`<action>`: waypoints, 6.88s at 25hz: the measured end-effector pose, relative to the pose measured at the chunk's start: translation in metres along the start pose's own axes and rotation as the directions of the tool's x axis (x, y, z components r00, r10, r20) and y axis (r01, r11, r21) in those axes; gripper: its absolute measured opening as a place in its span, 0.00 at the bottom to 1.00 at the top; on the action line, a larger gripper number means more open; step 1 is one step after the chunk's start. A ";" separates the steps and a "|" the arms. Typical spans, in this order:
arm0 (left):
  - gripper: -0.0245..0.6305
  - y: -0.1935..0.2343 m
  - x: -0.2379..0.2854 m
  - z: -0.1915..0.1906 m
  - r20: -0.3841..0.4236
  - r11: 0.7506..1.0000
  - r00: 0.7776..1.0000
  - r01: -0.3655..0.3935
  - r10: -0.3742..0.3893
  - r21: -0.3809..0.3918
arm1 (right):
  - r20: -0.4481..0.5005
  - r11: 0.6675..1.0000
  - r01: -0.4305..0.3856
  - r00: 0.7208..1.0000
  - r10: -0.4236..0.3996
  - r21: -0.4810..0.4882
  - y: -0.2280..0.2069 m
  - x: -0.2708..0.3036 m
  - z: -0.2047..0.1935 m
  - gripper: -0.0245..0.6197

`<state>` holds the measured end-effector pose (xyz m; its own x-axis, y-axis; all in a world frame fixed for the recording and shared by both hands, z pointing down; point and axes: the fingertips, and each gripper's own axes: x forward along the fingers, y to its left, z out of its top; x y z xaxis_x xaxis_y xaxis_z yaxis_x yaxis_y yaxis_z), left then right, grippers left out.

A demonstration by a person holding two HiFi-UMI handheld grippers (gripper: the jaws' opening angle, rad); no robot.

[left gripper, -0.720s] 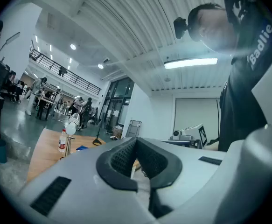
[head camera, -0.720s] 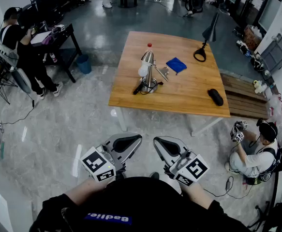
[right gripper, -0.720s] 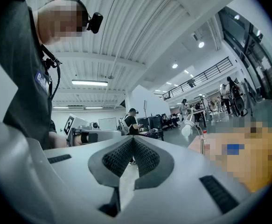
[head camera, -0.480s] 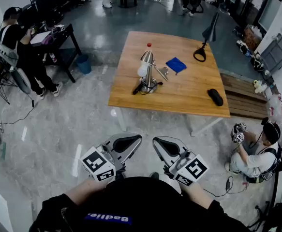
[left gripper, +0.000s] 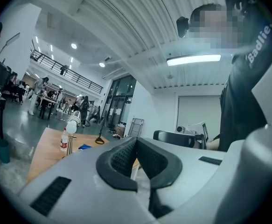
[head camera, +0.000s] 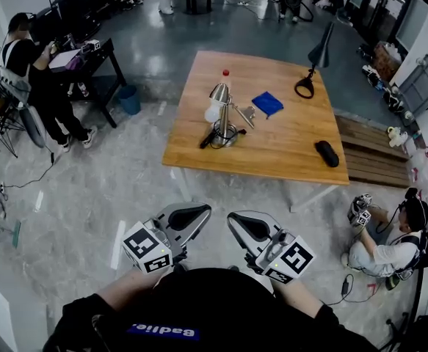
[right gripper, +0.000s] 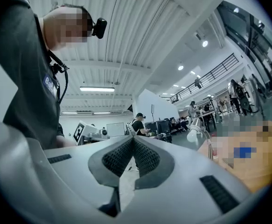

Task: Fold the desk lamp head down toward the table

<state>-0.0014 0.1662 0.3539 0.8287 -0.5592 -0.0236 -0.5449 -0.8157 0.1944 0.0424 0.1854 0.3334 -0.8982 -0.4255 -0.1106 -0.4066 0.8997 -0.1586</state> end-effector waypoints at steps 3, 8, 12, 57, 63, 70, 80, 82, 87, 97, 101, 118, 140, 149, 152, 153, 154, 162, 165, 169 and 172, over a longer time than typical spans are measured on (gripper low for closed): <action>0.05 0.004 0.014 0.001 0.001 0.999 0.999 -0.035 0.035 -0.001 | 0.005 1.000 -0.018 1.000 0.018 -0.002 -0.014 -0.009 0.001 0.05; 0.05 0.014 0.035 0.001 0.030 0.996 0.996 -0.084 0.083 0.023 | -0.001 0.998 -0.053 0.999 0.053 -0.022 -0.044 -0.021 0.003 0.05; 0.05 0.038 0.041 -0.008 0.017 0.994 0.995 -0.102 0.102 0.028 | -0.014 0.998 -0.054 0.998 0.054 -0.017 -0.067 -0.012 0.002 0.05; 0.06 0.411 0.226 -0.118 -0.282 0.984 0.953 0.145 -0.111 0.104 | -0.243 0.966 0.174 0.945 -0.218 -0.190 -0.383 0.143 -0.016 0.07; 0.13 0.421 0.247 -0.129 -0.301 0.977 0.943 0.183 -0.144 0.105 | -0.343 0.922 0.025 0.924 -0.169 -0.387 -0.387 0.162 -0.028 0.17; 0.21 0.416 0.273 -0.136 -0.337 0.952 0.915 0.278 -0.221 0.131 | -0.486 0.804 -0.172 0.859 -0.159 -0.569 -0.396 0.180 -0.047 0.18; 0.22 0.409 0.287 -0.140 -0.360 0.924 0.894 0.343 -0.266 0.169 | -0.568 0.649 -0.387 0.818 -0.086 -0.655 -0.388 0.208 -0.058 0.19; 0.22 0.409 0.287 -0.142 -0.366 0.924 0.893 0.342 -0.263 0.171 | -0.565 0.626 -0.393 0.820 -0.093 -0.673 -0.387 0.210 -0.057 0.16; 0.22 0.409 0.287 -0.142 -0.365 0.926 0.890 0.347 -0.274 0.151 | -0.572 0.562 -0.421 0.812 -0.117 -0.712 -0.386 0.209 -0.057 0.09; 0.22 0.408 0.289 -0.146 -0.367 0.921 0.878 0.371 -0.307 0.118 | -0.562 0.496 -0.431 0.814 -0.148 -0.754 -0.384 0.205 -0.061 0.08; 0.22 0.406 0.289 -0.147 -0.361 0.923 0.877 0.374 -0.319 0.093 | -0.644 0.404 -0.556 0.756 -0.118 -0.726 -0.362 0.196 -0.089 0.09; 0.22 0.409 0.287 -0.145 -0.374 0.873 0.819 0.485 -0.435 0.047 | -0.710 0.204 -0.681 0.680 -0.182 -0.704 -0.349 0.191 -0.172 0.19; 0.22 0.408 0.287 -0.144 -0.374 0.854 0.796 0.521 -0.477 0.020 | -0.732 0.250 -0.690 0.661 -0.166 -0.680 -0.360 0.187 -0.205 0.20; 0.30 0.439 0.263 -0.131 -0.439 0.877 0.830 0.450 -0.343 0.166 | -0.737 0.264 -0.692 0.658 -0.152 -0.672 -0.346 0.180 -0.187 0.34; 0.30 0.454 0.238 -0.123 -0.411 0.917 0.866 0.371 -0.285 0.147 | -0.725 0.356 -0.644 0.666 -0.175 -0.677 -0.336 0.168 -0.178 0.34; 0.30 0.456 0.227 -0.119 -0.392 0.929 0.879 0.346 -0.272 0.131 | -0.708 0.405 -0.603 0.682 -0.186 -0.687 -0.331 0.165 -0.173 0.34; 0.30 0.455 0.215 -0.114 -0.366 0.941 0.893 0.321 -0.262 0.108 | -0.689 0.471 -0.551 0.698 -0.193 -0.689 -0.324 0.164 -0.169 0.34; 0.30 0.361 0.118 -0.075 -0.181 0.976 0.959 0.214 -0.218 -0.041 | -0.485 0.870 -0.036 0.841 -0.239 -0.492 -0.256 0.154 -0.151 0.34; 0.30 0.308 0.110 -0.060 -0.145 0.970 0.959 0.243 -0.244 -0.023 | -0.443 0.893 -0.005 0.869 -0.218 -0.450 -0.239 0.141 -0.146 0.34; 0.30 0.238 0.109 -0.049 -0.116 0.972 0.965 0.235 -0.234 0.000 | -0.402 0.912 -0.029 0.903 -0.152 -0.410 -0.216 0.109 -0.137 0.34; 0.29 0.196 0.105 -0.042 -0.066 0.990 0.988 0.137 -0.138 -0.020 | -0.376 0.933 -0.044 0.921 -0.101 -0.358 -0.204 0.079 -0.123 0.34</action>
<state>-0.0158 -0.0462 0.4309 0.9027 -0.4301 0.0145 -0.4233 -0.8815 0.2092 0.0340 -0.0201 0.4779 -0.8493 -0.4457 0.2828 -0.3993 0.8929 0.2081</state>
